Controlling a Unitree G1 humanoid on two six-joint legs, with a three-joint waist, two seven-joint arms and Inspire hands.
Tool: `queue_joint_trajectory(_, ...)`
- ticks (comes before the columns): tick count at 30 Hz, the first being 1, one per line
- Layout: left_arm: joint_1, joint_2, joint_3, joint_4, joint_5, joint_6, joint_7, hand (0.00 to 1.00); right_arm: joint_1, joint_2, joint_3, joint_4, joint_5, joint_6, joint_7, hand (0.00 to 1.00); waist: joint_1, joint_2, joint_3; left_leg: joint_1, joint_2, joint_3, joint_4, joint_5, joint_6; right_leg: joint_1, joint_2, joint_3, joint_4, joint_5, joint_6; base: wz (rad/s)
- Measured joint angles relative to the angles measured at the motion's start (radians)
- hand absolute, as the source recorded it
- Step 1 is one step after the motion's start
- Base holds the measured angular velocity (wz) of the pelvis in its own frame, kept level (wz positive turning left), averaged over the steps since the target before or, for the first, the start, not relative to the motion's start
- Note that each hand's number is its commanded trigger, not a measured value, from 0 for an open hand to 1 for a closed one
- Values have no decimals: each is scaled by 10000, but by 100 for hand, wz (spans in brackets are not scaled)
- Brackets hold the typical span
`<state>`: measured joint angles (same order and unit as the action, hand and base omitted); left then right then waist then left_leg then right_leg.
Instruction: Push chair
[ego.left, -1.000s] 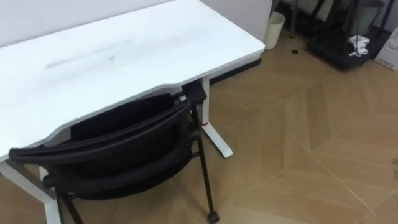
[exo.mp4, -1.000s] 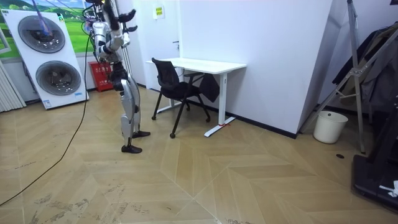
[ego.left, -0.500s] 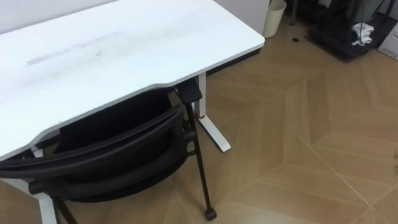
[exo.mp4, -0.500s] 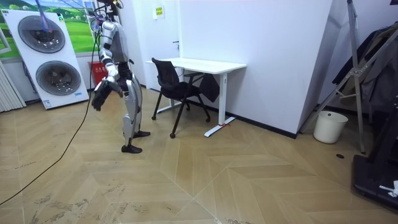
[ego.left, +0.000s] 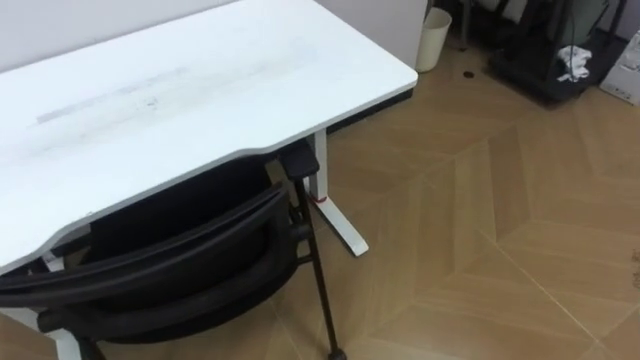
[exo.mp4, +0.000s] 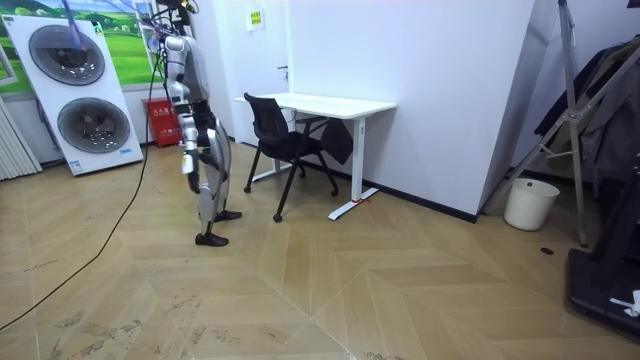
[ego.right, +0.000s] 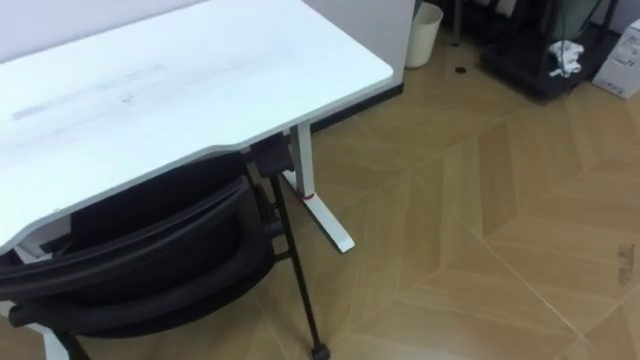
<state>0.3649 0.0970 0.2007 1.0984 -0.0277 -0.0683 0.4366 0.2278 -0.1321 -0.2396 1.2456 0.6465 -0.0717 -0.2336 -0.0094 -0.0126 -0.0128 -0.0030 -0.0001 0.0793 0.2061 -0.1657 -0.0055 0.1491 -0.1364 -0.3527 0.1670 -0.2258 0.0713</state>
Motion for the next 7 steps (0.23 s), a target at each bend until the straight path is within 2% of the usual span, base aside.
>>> queue_joint_trajectory(5, -1016, 38, -811, -191, 660, 170, -861, 0, -519, 99, 975, -81, -492, 194, 1242, 0, -169, 2, 22, -18, -2, 61, -72, 15, -12, -75, 15, 95, 16, 10, -13, -4)
queue_joint_trajectory(7, -1355, 44, -1143, -212, 869, 188, -1222, 0, -580, 111, 1321, -50, -647, 300, 1596, 0, -173, 10, 77, 0, -5, 124, -83, 16, -9, -140, 13, 169, 6, 14, -14, -8)
